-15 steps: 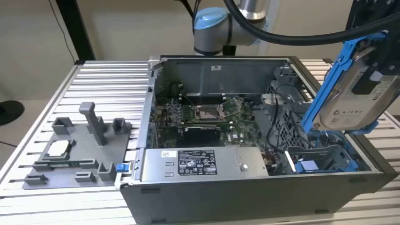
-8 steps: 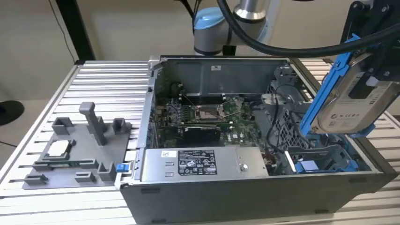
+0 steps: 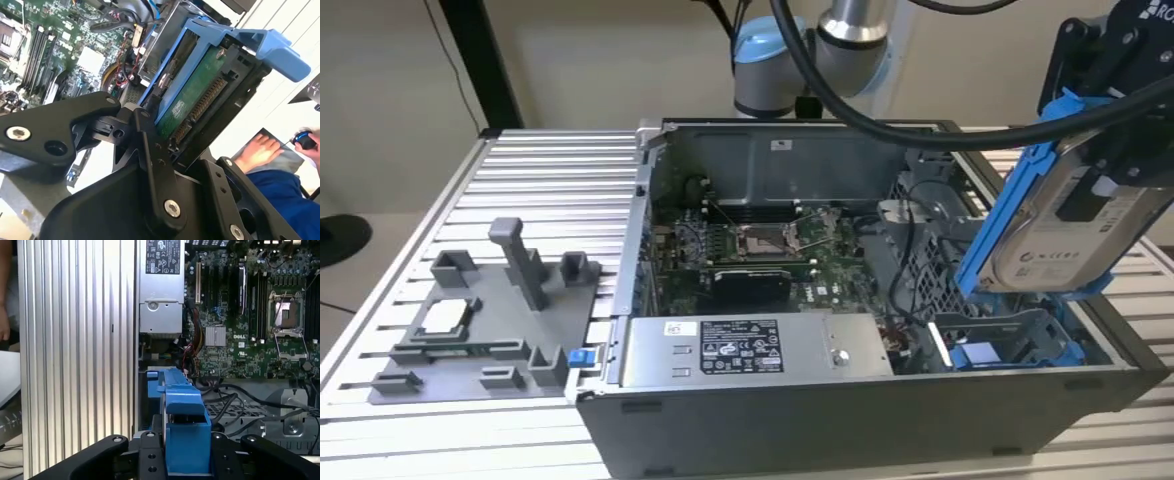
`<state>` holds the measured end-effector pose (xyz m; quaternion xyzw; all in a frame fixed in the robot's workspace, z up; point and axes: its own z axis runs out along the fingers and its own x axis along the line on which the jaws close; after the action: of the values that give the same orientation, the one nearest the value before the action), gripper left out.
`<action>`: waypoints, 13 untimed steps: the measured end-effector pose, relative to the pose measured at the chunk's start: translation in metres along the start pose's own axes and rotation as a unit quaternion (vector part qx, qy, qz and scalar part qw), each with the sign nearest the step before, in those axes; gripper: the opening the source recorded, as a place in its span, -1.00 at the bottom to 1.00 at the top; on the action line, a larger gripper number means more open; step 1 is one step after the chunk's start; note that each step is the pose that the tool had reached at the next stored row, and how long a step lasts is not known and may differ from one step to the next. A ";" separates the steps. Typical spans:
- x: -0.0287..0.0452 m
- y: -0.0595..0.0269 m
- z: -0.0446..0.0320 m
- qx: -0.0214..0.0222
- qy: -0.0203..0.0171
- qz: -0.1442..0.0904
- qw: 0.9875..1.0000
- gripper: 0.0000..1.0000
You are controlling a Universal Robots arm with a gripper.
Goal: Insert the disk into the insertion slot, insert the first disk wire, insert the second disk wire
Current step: 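Insert the disk into the insertion slot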
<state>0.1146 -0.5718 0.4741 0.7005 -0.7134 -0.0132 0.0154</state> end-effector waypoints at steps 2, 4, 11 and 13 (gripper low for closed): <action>0.0001 -0.0001 0.0022 0.000 0.000 0.000 1.000 -1.00; 0.0000 -0.0002 0.0042 -0.001 0.000 0.000 1.000 -1.00; 0.0000 -0.0005 0.0119 -0.001 0.000 0.000 1.000 -1.00; 0.0000 -0.0006 0.0143 -0.002 0.000 0.000 1.000 -1.00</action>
<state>0.1147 -0.5719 0.4598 0.7005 -0.7133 -0.0144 0.0165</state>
